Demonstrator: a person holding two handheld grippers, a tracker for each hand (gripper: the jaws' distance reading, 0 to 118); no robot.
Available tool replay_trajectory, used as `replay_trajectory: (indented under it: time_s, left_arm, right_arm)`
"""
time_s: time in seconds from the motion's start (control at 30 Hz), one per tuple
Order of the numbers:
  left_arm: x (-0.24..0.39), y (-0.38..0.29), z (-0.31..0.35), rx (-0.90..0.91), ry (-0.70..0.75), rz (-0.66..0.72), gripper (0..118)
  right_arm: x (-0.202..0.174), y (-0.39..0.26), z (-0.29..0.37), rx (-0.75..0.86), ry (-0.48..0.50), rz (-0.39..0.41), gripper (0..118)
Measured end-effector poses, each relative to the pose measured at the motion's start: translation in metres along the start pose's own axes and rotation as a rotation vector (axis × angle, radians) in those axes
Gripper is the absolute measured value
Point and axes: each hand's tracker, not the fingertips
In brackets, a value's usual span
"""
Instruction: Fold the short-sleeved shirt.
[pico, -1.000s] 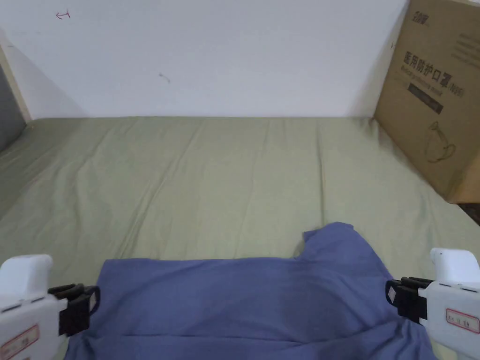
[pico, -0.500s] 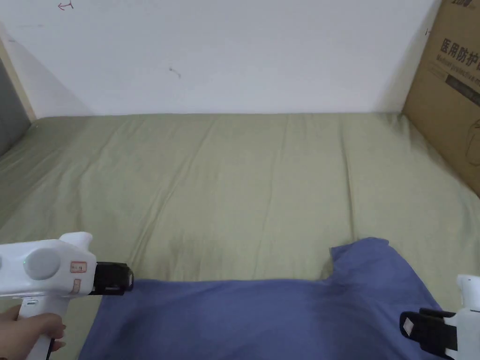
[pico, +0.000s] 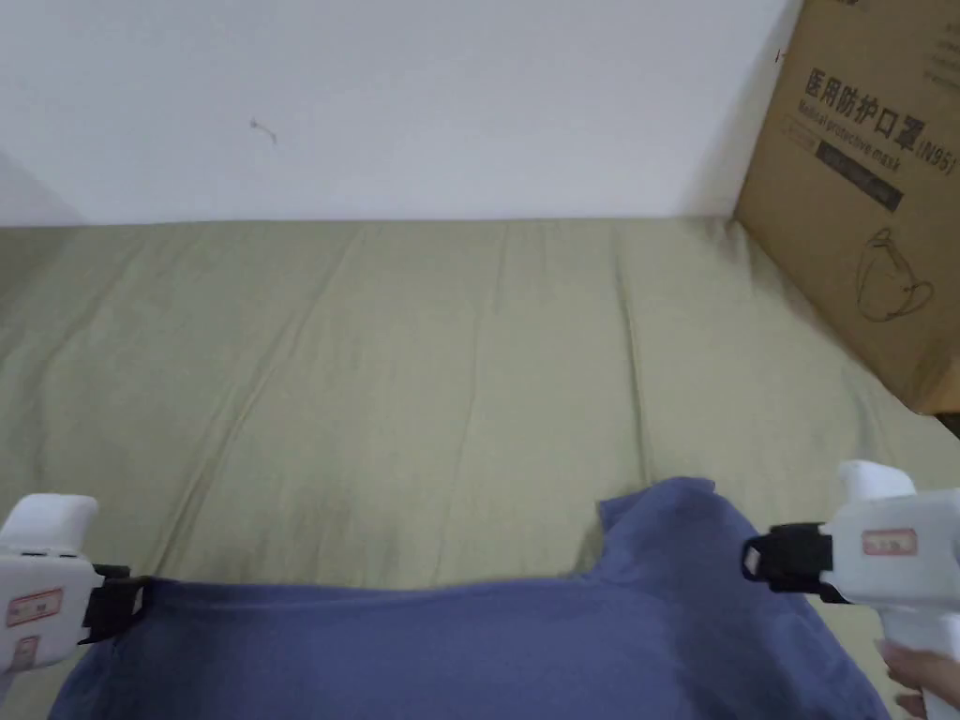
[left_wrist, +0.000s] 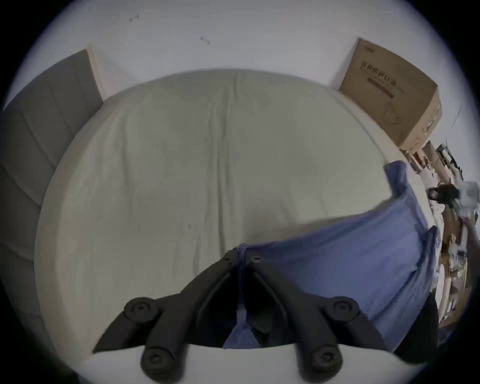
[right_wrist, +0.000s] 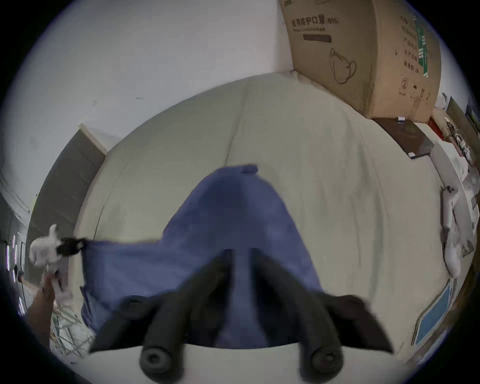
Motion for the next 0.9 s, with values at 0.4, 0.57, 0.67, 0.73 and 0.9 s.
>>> replay_trajectory:
  time_s: [0.4, 0.57, 0.67, 0.73, 0.9]
  left_arm:
    - [-0.011, 0.001, 0.025, 0.009, -0.009, 0.004, 3]
    - [0.014, -0.005, 0.033, 0.002, -0.026, 0.059, 3]
    - [-0.008, -0.006, 0.040, 0.050, -0.121, 0.172, 3]
    - [-0.018, -0.009, 0.050, 0.071, -0.140, 0.228, 3]
    - [-0.035, -0.021, 0.084, 0.137, -0.146, 0.231, 3]
  right_arm:
    - [0.018, 0.062, -0.114, -0.275, -0.173, 0.093, 101]
    - [0.000, 0.056, -0.075, -0.193, -0.087, 0.227, 6]
    - [-0.001, 0.048, -0.034, -0.087, -0.074, 0.182, 0]
    - [0.003, 0.043, -0.001, 0.005, -0.047, 0.146, 0]
    - [0.018, 0.015, 0.078, 0.155, 0.026, 0.096, 0]
